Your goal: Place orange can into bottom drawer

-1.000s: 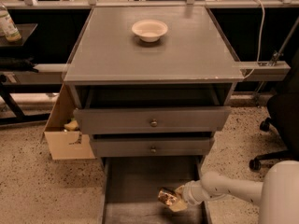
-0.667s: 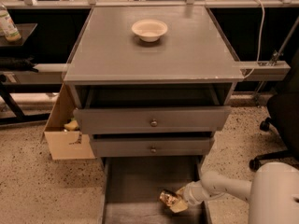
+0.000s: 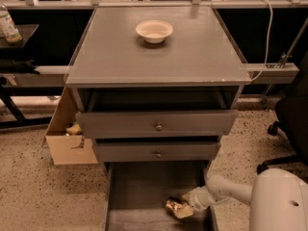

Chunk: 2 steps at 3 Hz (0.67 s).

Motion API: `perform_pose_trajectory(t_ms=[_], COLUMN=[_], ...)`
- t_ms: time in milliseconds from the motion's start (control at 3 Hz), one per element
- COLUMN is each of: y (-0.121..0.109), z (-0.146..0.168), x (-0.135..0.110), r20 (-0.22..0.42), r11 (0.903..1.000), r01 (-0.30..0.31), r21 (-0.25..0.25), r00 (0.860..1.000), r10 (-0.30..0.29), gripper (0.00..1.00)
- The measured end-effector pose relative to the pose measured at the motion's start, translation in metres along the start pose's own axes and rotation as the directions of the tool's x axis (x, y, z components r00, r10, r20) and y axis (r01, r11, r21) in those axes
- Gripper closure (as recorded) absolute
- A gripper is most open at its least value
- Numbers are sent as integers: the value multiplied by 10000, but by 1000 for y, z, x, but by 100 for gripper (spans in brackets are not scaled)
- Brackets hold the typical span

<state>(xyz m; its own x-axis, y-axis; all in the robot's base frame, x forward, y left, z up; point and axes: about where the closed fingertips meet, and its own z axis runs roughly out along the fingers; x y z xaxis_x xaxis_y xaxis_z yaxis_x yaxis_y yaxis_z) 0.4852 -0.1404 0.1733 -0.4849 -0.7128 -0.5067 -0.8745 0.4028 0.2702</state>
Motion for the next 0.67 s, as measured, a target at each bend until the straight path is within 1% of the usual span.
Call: perform_pose_trajectory(t_ms=[333, 667], y=[1, 14], z=[-6, -35], x=[-6, -29], r20=[242, 958], r11=[9998, 9938], r01=[213, 1099], r21=[-67, -194], r00=[9995, 9896], r10=[-211, -1076], gripper=[0, 0])
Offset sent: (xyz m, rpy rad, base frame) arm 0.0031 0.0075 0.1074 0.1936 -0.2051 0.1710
